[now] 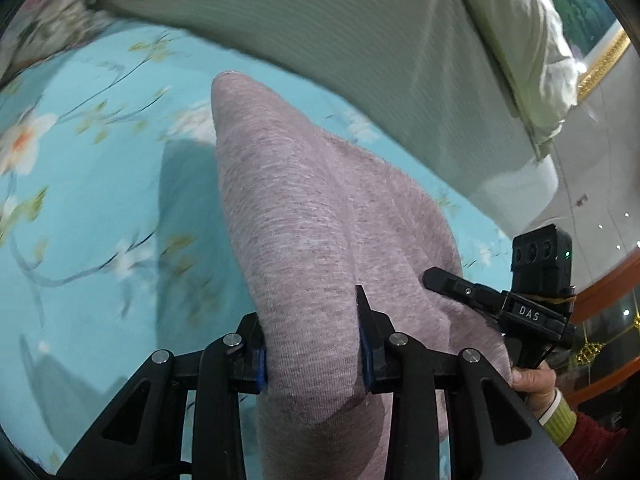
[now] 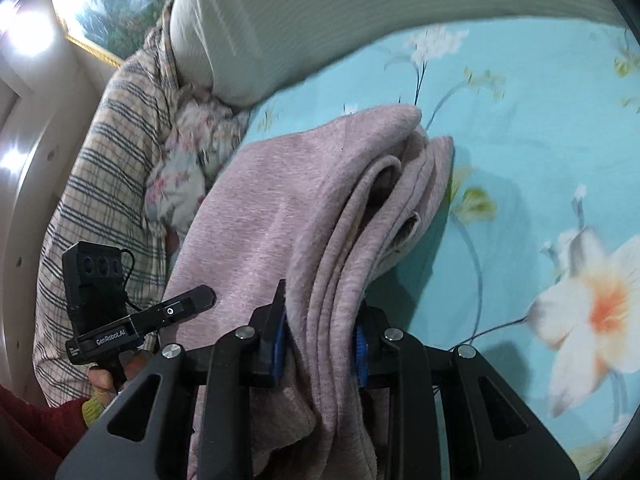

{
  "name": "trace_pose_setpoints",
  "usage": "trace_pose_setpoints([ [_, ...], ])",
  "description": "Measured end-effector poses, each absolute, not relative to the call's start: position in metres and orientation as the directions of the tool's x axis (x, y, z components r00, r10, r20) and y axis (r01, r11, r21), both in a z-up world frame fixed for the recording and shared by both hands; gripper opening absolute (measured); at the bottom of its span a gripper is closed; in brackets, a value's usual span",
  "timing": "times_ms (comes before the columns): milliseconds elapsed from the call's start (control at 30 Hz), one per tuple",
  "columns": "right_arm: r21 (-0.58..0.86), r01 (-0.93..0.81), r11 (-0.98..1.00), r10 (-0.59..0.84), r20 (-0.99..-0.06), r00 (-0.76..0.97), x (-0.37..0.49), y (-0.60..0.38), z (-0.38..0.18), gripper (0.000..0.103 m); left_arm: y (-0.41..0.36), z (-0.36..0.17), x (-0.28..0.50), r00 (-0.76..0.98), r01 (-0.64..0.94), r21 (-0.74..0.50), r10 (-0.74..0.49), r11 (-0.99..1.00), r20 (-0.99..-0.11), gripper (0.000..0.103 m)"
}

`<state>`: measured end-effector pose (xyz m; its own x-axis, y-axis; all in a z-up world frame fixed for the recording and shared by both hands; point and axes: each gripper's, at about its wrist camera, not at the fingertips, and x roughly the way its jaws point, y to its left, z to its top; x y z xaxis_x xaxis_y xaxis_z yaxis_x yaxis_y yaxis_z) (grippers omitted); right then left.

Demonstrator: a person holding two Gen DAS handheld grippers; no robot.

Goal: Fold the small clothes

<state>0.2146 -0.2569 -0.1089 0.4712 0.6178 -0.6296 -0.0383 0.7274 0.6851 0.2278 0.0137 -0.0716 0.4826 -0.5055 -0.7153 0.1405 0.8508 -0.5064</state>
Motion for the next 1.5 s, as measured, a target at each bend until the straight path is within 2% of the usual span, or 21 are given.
trace_pose_setpoints([
  [200,0.683,0.056,0.728,0.599,-0.674,0.431,0.212,-0.263,-0.139,0.03,0.016,-0.1,0.218,0.442,0.114,-0.44,-0.442,0.891,-0.781,0.037],
  [300,0.67,0.077,0.739,0.581,-0.69,0.431,0.212,-0.264,-0.142,0.037,0.014,-0.11,0.218,0.436,0.096,-0.422,-0.419,0.902,-0.797,0.045],
  [367,0.65,0.091,0.754,0.559,-0.709,0.43,0.214,-0.263,-0.142,0.047,0.02,-0.114,0.217,0.432,0.085,-0.421,-0.414,0.903,-0.801,0.052],
  [433,0.624,0.104,0.774,0.53,-0.729,0.432,0.215,-0.265,-0.138,0.053,0.024,-0.114,0.216,0.431,0.084,-0.413,-0.407,0.907,-0.805,0.056],
  [467,0.606,0.108,0.788,0.51,-0.74,0.438,0.215,-0.267,-0.134,0.054,0.025,-0.113,0.216,0.431,0.077,-0.399,-0.392,0.913,-0.813,0.061],
  [633,0.527,0.103,0.844,0.404,-0.749,0.526,0.213,-0.279,-0.094,0.055,0.043,-0.101,0.212,0.45,0.04,-0.397,-0.371,0.917,-0.812,0.063],
  [733,0.516,0.078,0.853,0.398,-0.739,0.543,0.224,-0.275,-0.079,0.055,0.048,-0.088,0.208,0.487,0.041,-0.388,-0.358,0.921,-0.797,0.061],
  [800,0.498,0.083,0.863,0.391,-0.763,0.515,0.236,-0.268,-0.082,0.05,0.053,-0.079,0.202,0.501,0.062,-0.397,-0.372,0.916,-0.781,0.061],
  [867,0.494,0.078,0.866,0.396,-0.772,0.498,0.248,-0.263,-0.089,0.033,0.052,-0.073,0.197,0.505,0.091,-0.401,-0.389,0.912,-0.77,0.057],
  [900,0.491,0.079,0.867,0.396,-0.778,0.488,0.252,-0.262,-0.092,0.028,0.051,-0.07,0.195,0.506,0.103,-0.401,-0.395,0.91,-0.767,0.056],
  [933,0.489,0.082,0.869,0.398,-0.787,0.471,0.258,-0.26,-0.097,0.017,0.048,-0.069,0.194,0.506,0.117,-0.401,-0.402,0.908,-0.763,0.054],
  [967,0.485,0.08,0.871,0.397,-0.79,0.466,0.261,-0.259,-0.099,0.012,0.043,-0.068,0.196,0.504,0.125,-0.404,-0.408,0.906,-0.761,0.052],
  [1100,0.501,0.024,0.865,0.405,-0.725,0.558,0.261,-0.263,-0.07,0.009,0.025,-0.068,0.197,0.481,0.18,-0.402,-0.437,0.898,-0.76,0.043],
  [1200,0.454,0.044,0.89,0.359,-0.758,0.544,0.267,-0.266,-0.072,0.009,0.013,-0.068,0.193,0.468,0.229,-0.383,-0.446,0.895,-0.763,0.041],
  [1300,0.463,0.109,0.88,0.368,-0.808,0.459,0.272,-0.275,-0.1,0.009,0.001,-0.076,0.194,0.445,0.253,-0.364,-0.442,0.896,-0.779,0.04],
  [1500,0.497,0.146,0.855,0.388,-0.8,0.457,0.25,-0.282,-0.097,0.013,-0.006,-0.095,0.191,0.425,0.267,-0.298,-0.39,0.916,-0.817,0.039],
])
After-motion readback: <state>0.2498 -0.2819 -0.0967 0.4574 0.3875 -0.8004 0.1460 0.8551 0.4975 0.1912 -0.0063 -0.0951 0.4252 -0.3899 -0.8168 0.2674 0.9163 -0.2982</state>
